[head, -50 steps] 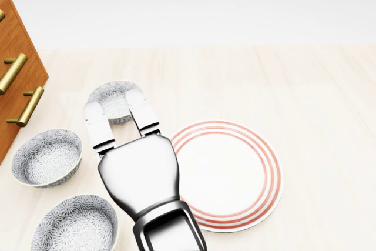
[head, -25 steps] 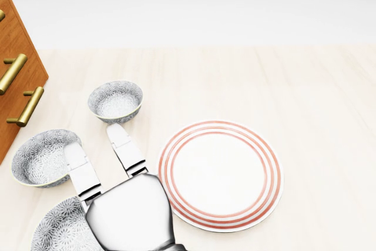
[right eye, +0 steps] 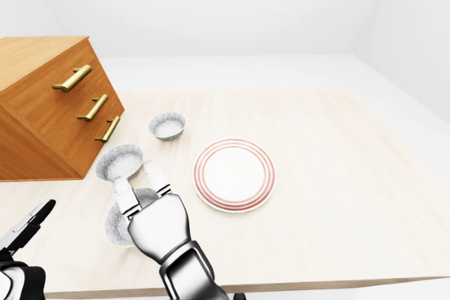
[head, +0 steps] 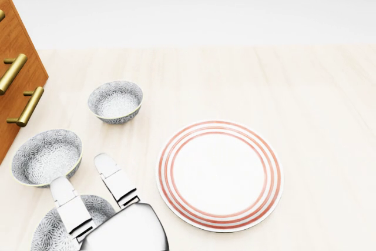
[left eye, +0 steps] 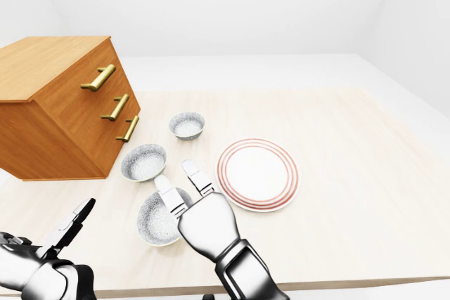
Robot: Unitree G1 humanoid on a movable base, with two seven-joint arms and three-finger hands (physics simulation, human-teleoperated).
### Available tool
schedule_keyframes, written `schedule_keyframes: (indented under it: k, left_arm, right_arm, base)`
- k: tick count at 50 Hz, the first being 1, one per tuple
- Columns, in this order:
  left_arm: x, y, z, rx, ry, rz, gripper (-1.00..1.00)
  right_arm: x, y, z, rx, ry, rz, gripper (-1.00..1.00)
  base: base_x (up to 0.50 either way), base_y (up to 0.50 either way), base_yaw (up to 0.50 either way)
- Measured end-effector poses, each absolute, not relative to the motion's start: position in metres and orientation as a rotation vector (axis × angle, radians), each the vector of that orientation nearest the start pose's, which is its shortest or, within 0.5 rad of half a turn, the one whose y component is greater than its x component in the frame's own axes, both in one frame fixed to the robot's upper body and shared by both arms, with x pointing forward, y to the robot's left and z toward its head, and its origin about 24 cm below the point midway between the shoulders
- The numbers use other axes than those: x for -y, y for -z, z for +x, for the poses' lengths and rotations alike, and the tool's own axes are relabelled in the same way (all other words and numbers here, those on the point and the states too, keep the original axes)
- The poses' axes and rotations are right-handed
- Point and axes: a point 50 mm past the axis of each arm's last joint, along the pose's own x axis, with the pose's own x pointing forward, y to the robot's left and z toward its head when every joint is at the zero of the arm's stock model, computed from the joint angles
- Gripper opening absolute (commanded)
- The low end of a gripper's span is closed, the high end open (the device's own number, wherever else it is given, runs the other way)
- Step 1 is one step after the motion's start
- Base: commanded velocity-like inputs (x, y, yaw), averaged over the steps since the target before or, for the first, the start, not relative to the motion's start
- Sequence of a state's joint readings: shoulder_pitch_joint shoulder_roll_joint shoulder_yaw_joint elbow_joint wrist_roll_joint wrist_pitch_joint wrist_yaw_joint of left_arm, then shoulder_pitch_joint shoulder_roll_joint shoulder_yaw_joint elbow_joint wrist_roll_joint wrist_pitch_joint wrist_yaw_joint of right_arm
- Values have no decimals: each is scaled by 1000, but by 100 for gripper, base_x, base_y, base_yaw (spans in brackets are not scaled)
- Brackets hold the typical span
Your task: Put the bowl at the front on the plate.
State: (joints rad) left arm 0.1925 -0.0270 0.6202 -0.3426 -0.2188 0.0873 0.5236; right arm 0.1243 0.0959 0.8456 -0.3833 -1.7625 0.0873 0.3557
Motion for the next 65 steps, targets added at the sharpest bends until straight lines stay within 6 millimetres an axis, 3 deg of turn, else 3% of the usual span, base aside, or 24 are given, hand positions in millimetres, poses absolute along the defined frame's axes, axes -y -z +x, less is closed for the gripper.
schedule_keyframes:
  k: [17,37,65]
  left_arm:
    - [-309,-69,145,92,-1154,-127,100]
    - [-309,-68,145,85,-1152,-128,100]
    - [-309,-70,145,94,-1154,-128,100]
  right_arm:
    - [-22,-91,161,496,-532,-1466,100]
    - [-19,-84,162,482,-532,-1442,100]
    - [-30,-61,159,451,-626,-1415,100]
  base:
    - [0,0,0]
    - [0,0,0]
    - [0,0,0]
